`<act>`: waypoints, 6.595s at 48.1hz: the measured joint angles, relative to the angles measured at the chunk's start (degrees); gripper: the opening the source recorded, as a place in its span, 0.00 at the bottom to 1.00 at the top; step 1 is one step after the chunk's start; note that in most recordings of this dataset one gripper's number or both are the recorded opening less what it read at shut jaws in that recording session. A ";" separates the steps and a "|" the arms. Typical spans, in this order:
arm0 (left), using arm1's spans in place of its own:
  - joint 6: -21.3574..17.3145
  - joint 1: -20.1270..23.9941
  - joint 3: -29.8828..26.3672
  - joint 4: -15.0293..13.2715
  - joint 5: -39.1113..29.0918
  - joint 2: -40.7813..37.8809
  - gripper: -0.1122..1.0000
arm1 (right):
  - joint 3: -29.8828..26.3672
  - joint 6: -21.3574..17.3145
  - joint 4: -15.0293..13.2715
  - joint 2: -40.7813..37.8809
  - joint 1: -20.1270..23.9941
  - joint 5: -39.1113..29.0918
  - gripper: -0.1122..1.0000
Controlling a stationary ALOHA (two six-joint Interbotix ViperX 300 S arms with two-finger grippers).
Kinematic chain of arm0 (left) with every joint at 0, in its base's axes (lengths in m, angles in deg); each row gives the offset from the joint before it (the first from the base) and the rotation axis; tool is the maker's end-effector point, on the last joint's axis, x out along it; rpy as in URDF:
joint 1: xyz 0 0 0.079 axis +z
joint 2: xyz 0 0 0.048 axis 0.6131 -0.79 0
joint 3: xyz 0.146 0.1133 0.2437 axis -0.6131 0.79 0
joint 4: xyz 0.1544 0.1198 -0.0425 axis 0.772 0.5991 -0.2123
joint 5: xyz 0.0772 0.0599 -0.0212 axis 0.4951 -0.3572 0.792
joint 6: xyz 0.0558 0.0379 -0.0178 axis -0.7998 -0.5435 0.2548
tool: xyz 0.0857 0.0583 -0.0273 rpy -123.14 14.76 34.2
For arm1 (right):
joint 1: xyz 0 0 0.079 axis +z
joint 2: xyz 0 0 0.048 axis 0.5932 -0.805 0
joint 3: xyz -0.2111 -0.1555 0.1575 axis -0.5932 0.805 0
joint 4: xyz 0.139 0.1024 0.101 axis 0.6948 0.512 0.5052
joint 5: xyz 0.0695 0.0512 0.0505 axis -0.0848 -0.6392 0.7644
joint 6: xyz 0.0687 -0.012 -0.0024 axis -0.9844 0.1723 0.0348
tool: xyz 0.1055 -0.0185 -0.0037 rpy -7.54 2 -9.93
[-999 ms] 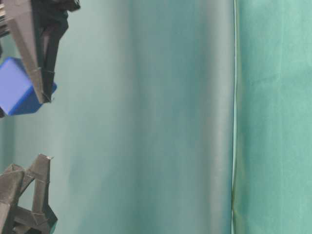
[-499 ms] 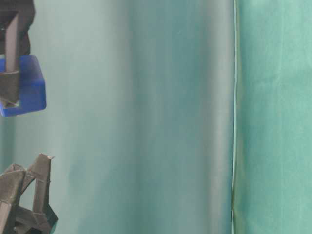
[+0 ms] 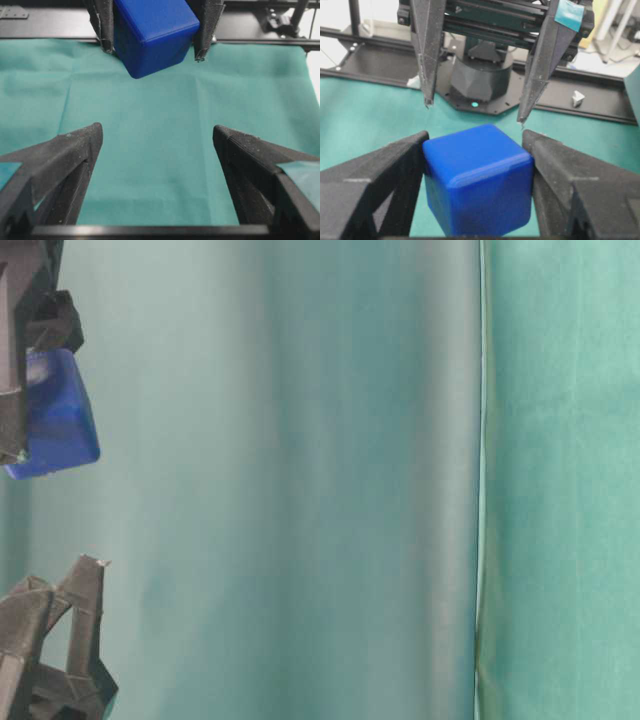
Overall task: Handover the blue block to the right arm after grasping it with the left arm, then place it in the designated position.
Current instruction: 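Hold the cube in the right gripper and reorient it downward, then lower the cube with the right gripper toward the white marked spot, then open the right gripper to release the cube and lift away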
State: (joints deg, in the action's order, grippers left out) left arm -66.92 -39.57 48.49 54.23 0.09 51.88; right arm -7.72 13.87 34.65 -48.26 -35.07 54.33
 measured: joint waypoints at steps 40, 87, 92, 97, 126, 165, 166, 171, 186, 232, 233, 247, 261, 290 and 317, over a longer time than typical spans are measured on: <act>-0.09 0.00 0.00 0.00 0.00 -0.09 1.00 | -0.09 -0.09 0.00 0.00 0.00 0.00 0.66; -0.09 0.00 0.00 0.00 0.00 -0.09 1.00 | -0.09 -0.35 0.26 0.00 0.00 -1.32 0.66; -0.09 0.00 0.00 0.09 0.00 -0.09 1.00 | 0.00 -0.53 0.26 0.00 0.00 -1.85 0.66; -0.09 0.00 0.00 0.09 0.00 0.00 1.00 | 0.00 -0.53 1.14 0.00 0.26 -3.52 0.66; -0.09 0.00 0.00 0.00 0.00 -0.09 1.00 | 0.00 -0.35 6.77 0.00 1.58 -17.93 0.66; -0.09 0.00 0.00 0.00 0.00 -0.09 1.00 | 0.97 -0.44 6.86 -13.89 0.62 -7.91 0.66; -0.09 0.00 0.00 0.00 -0.09 -0.09 1.00 | 1.05 -0.35 6.86 -14.33 0.53 -7.56 0.66; -0.09 0.00 0.00 0.09 -0.09 -0.09 1.00 | 1.41 -0.44 7.21 -17.49 0.18 -4.48 0.66; -0.09 0.00 0.00 0.00 -0.09 -0.09 1.00 | 1.49 -0.44 10.20 -26.98 -0.88 3.52 0.66; -0.18 0.00 0.00 0.00 -0.09 -0.09 1.00 | 0.53 -0.53 12.04 -38.06 -1.58 12.83 0.66; -0.18 0.00 0.00 0.09 0.00 -0.09 1.00 | 0.53 -0.44 12.04 -38.06 -1.58 12.83 0.66; -0.18 0.00 0.00 0.09 -0.09 -0.09 1.00 | 0.53 -0.44 12.04 -37.97 -1.58 12.92 0.66; -0.18 0.00 0.00 0.00 -0.09 0.00 1.00 | 0.53 -0.44 12.04 -38.06 -1.58 12.92 0.66; -0.18 0.00 0.00 0.09 -0.09 -0.09 1.00 | 0.53 -0.53 13.18 -38.06 -1.58 13.54 0.84; -0.18 0.00 0.00 0.09 -0.09 0.00 1.00 | 0.53 0.35 11.51 -23.99 -1.58 1.23 0.84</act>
State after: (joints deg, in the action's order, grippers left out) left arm -67.09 -39.57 48.49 54.32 0.01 51.88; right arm -7.19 14.22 46.17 -72.25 -36.65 55.56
